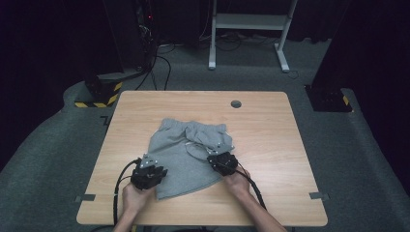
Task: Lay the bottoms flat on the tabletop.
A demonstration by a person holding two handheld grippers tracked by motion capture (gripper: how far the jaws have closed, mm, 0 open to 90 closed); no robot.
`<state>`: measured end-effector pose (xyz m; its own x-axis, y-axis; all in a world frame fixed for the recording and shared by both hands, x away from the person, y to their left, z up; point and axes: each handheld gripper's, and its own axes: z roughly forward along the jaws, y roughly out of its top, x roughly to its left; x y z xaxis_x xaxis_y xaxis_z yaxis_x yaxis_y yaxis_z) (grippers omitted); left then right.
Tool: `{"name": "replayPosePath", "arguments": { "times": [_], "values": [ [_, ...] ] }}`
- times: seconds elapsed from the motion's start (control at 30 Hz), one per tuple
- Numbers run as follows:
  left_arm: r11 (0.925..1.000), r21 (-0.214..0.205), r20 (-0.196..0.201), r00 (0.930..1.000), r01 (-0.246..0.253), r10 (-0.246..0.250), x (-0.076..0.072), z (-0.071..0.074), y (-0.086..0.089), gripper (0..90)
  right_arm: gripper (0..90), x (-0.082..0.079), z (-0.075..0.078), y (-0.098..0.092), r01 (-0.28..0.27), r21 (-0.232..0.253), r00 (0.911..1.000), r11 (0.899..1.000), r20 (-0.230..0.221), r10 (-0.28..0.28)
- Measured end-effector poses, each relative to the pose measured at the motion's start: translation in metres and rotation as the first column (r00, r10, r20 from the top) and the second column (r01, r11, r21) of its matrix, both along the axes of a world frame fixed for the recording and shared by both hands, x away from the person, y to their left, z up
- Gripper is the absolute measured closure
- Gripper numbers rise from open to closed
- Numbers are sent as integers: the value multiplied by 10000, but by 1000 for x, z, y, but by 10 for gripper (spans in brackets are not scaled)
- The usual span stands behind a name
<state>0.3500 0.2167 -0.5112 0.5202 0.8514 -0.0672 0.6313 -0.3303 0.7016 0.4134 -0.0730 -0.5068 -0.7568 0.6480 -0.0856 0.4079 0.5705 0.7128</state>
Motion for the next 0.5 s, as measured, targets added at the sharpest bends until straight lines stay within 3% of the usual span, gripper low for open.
{"name": "replayPosePath", "arguments": {
  "times": [0.17, 0.37, 0.4, 0.5],
  "values": [
    [9996, -223, -27, 9998, -190, 190, 1, -6, 1, 742, 863, -4, 10, -10, 128, 290, 9998, 9995, 152, -132],
    [10000, 34, 163, 9999, -19, 18, 1, -6, 1, 734, 863, -11, 18, -39, 512, 584, 9979, 9970, 379, -534],
    [9998, 223, 349, 9994, 11, -18, 1, -7, 1, 732, 863, -13, 19, -44, 630, 667, 9972, 9958, 369, -656],
    [10000, 84, 445, 9990, -39, 35, 2, -9, 0, 715, 863, -17, 21, -59, 841, 723, 9953, 9938, 425, -874]
  ]
}}
